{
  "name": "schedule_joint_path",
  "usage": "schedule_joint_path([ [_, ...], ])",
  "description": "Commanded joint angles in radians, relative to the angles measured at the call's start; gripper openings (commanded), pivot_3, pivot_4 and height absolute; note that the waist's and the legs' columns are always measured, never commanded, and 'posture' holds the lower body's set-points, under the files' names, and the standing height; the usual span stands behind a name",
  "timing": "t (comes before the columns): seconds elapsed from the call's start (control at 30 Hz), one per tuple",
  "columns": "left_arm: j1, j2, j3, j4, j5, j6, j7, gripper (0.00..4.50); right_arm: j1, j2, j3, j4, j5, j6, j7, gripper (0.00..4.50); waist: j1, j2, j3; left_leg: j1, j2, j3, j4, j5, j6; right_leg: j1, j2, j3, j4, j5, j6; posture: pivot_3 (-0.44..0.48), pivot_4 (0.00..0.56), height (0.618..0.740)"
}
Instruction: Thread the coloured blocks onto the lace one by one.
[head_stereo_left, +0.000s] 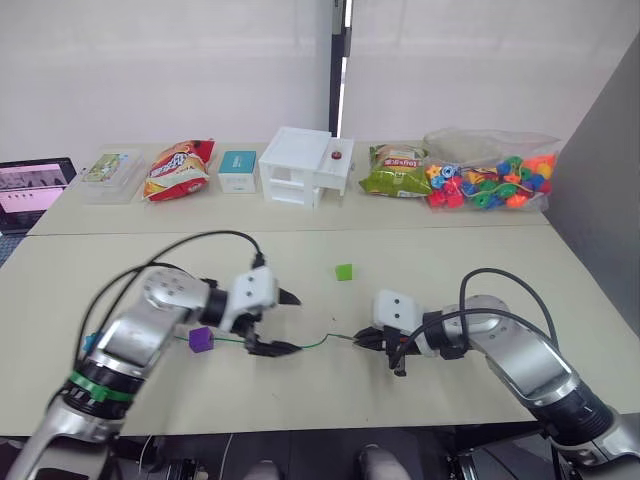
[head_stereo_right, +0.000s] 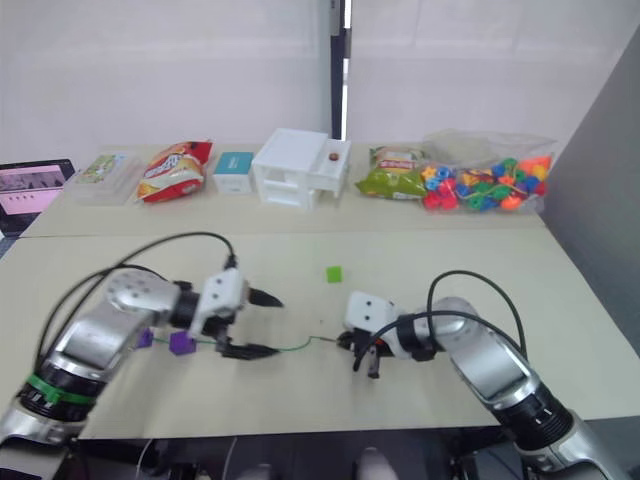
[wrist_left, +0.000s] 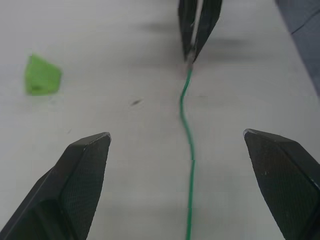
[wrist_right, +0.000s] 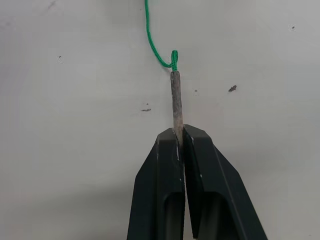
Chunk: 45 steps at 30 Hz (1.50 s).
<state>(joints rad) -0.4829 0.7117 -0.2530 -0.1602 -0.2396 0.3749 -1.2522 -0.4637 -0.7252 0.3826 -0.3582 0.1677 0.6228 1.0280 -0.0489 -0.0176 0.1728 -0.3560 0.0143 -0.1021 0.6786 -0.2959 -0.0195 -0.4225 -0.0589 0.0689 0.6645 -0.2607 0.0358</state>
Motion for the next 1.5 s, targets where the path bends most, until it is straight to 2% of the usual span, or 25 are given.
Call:
schedule_joint_path([
  [0.03,-0.002,-0.023,-0.015,-0.018,0.025,-0.003,0.046,4.49,-0.028,0.003,0.009,-0.040,-0.003,0.025,0.005,0.00,0.001,0.000,0.000,0.000,0.000,0.000,0.000,0.000,0.000,0.000,0.000,0.000,0.000,0.000,0.000,0.000,0.150,0.740],
  [0.13,-0.032,-0.109,-0.068,0.043,0.054,-0.027,0.082,4.49,-0.065,0.009,0.049,-0.056,-0.015,0.071,0.012,0.00,0.008,0.000,0.000,0.000,-0.001,0.000,0.001,0.000,0.000,0.001,-0.001,0.000,0.000,0.000,0.000,0.000,0.150,0.740],
  [0.27,-0.042,-0.152,-0.097,0.085,0.069,-0.052,0.076,4.49,-0.087,0.012,0.066,-0.059,-0.013,0.098,0.011,0.00,0.009,0.000,0.000,0.000,-0.001,0.000,0.001,0.000,0.000,0.001,-0.001,0.000,-0.001,0.000,0.000,0.000,0.150,0.740],
  [0.37,-0.048,-0.179,-0.111,0.105,0.075,-0.062,0.073,3.72,-0.091,0.010,0.070,-0.064,-0.011,0.109,0.011,0.00,0.009,0.000,0.000,-0.001,-0.001,-0.001,0.001,0.000,0.000,0.000,-0.001,0.000,0.000,0.000,0.000,0.000,0.150,0.740],
  [0.73,-0.054,-0.185,-0.112,0.113,0.082,-0.066,0.065,0.03,-0.091,0.003,0.068,-0.072,-0.006,0.119,0.013,0.00,0.008,0.000,0.000,-0.001,-0.001,-0.001,0.001,0.000,0.000,0.000,-0.001,0.000,-0.001,0.000,0.000,0.000,0.150,0.740],
  [1.17,-0.045,-0.177,-0.102,0.106,0.073,-0.059,0.056,0.03,-0.069,0.004,0.066,-0.084,-0.004,0.101,0.005,0.00,0.007,0.000,0.000,-0.001,-0.001,-0.001,0.001,0.000,0.000,0.000,-0.001,0.000,-0.001,0.000,0.000,0.000,0.150,0.740],
  [1.23,-0.037,-0.163,-0.095,0.102,0.073,-0.061,0.050,0.00,-0.047,0.001,0.033,-0.102,0.004,0.115,-0.021,0.71,0.007,0.000,0.000,-0.001,-0.001,-0.001,0.001,0.000,0.000,0.000,-0.001,0.000,-0.001,0.000,0.000,0.000,0.150,0.740],
  [1.37,-0.014,-0.115,-0.074,0.087,0.069,-0.056,0.045,0.00,0.042,0.014,-0.112,-0.175,0.084,0.215,-0.093,2.03,0.009,0.000,0.000,-0.001,-0.001,-0.001,0.001,0.000,0.000,0.001,-0.001,0.000,-0.001,0.000,0.000,0.000,0.150,0.740],
  [1.5,0.030,-0.057,-0.024,0.057,0.044,-0.022,0.046,0.00,0.148,0.179,-0.322,-0.251,0.176,0.328,-0.274,3.42,0.007,0.000,0.000,-0.001,-0.001,-0.001,0.000,0.000,0.000,0.000,-0.001,0.000,0.000,0.000,0.000,0.000,0.150,0.740],
])
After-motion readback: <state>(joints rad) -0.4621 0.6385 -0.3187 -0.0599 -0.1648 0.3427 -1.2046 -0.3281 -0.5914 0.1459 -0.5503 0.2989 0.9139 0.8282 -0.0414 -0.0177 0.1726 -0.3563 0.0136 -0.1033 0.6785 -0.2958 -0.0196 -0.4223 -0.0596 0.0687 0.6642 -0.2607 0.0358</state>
